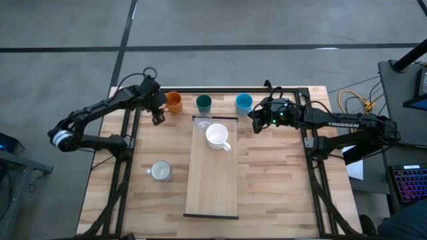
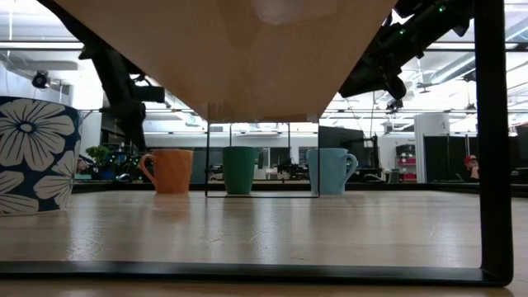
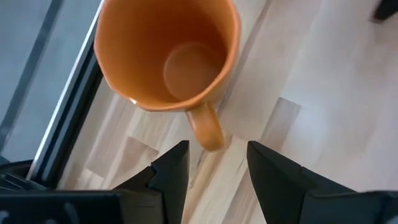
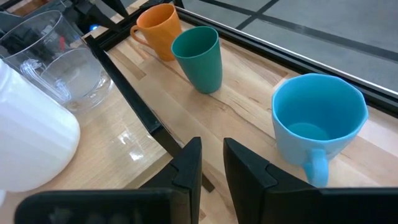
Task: Stack small to large cups/mugs on shelf
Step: Put the orange mug on the shelf
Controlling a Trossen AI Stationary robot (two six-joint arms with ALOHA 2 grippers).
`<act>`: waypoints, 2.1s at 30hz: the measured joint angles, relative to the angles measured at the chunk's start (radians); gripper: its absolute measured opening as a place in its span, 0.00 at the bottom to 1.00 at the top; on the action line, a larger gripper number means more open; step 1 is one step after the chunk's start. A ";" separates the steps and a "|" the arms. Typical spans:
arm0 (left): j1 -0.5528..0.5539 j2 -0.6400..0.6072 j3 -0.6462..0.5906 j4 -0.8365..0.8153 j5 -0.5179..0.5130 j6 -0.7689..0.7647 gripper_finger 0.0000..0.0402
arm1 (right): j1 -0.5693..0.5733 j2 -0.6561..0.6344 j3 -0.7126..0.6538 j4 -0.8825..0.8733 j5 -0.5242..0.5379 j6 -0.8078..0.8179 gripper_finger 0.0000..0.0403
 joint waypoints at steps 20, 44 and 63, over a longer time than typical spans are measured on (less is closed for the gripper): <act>0.002 0.066 0.000 0.069 -0.002 -0.044 0.37 | 0.000 0.000 0.000 0.001 0.000 0.011 0.15; 0.002 0.101 -0.012 0.085 -0.002 -0.092 0.37 | 0.000 0.000 0.000 0.001 0.000 0.011 0.15; 0.002 0.110 -0.010 0.097 -0.005 -0.091 0.34 | 0.000 0.000 0.000 0.001 -0.001 0.011 0.15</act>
